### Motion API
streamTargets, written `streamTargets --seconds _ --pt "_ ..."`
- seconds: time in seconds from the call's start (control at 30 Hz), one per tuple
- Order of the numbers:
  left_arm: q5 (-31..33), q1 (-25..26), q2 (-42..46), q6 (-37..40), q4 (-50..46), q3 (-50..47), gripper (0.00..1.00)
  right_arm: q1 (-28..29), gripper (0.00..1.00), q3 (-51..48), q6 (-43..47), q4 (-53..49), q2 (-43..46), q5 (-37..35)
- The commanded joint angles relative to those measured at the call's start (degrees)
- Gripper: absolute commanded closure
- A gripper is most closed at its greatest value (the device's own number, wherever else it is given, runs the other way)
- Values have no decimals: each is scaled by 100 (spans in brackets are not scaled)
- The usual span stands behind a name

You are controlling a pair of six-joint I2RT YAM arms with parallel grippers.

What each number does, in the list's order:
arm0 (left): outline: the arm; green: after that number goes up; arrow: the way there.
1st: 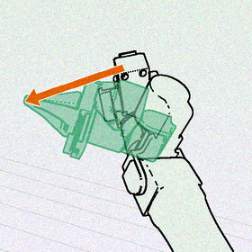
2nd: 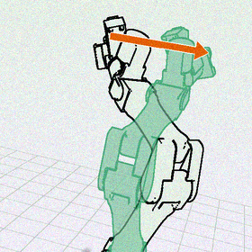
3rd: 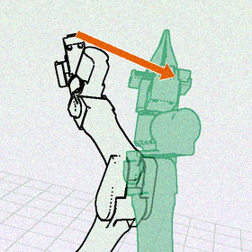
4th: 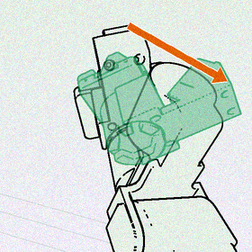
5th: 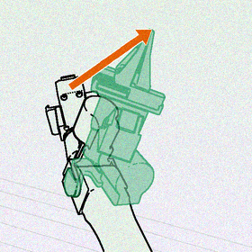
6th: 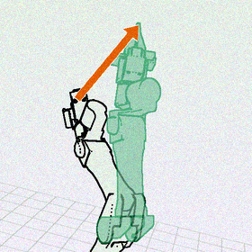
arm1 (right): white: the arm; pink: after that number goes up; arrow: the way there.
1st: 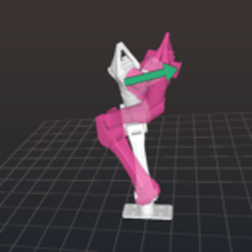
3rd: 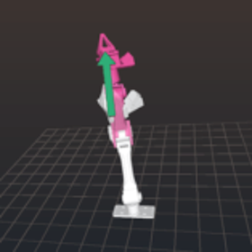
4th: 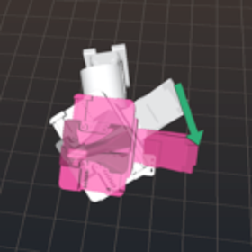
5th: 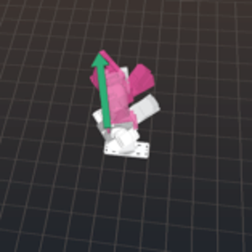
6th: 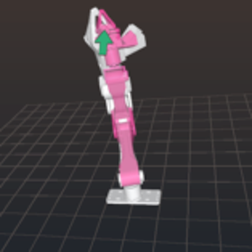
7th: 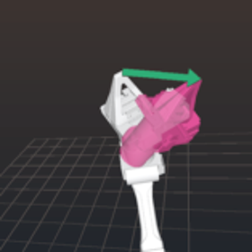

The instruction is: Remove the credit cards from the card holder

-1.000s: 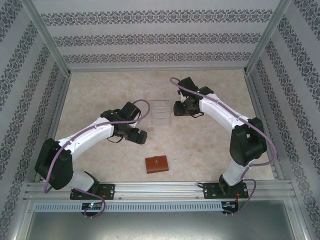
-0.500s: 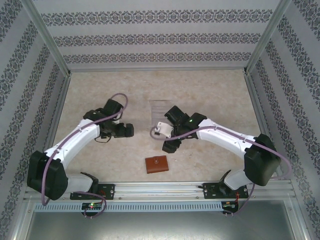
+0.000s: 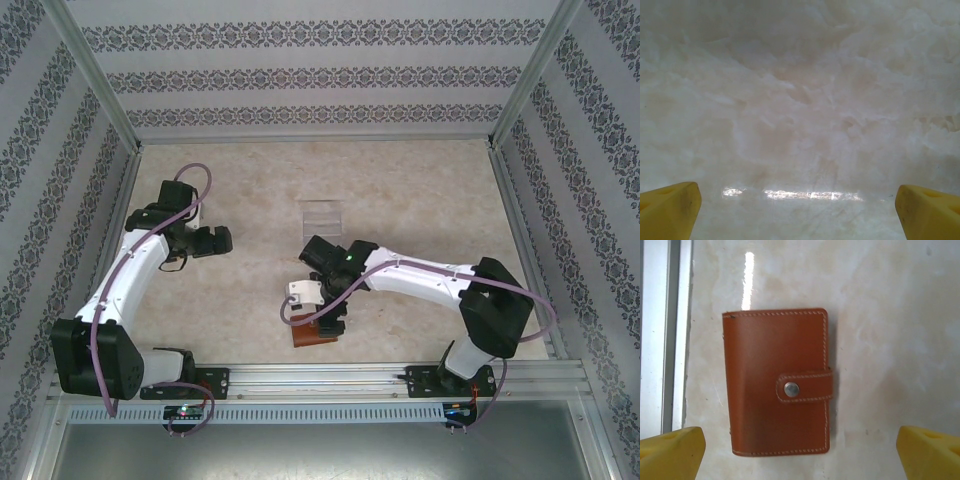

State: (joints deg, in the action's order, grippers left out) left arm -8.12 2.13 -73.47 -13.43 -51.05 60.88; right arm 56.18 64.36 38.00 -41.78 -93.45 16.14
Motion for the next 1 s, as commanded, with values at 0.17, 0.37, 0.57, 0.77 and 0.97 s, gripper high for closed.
streamTargets --seconds 0.17,0.37,0.57,0.77,0.97 --pt "-218 -64 267 -303 339 -430 0 343 2 375 180 -72 -636 -62" --pt "174 -64 313 -241 315 -498 0 505 2 304 86 144 -909 -196" --pt "342 -64 152 -90 247 -467 0 560 2 235 76 351 -1110 -283" --pt "308 -64 56 -81 239 -461 0 569 2 211 119 365 -1305 -281" --pt "58 -72 -16 -106 280 -452 0 562 3 141 130 362 -1452 -362"
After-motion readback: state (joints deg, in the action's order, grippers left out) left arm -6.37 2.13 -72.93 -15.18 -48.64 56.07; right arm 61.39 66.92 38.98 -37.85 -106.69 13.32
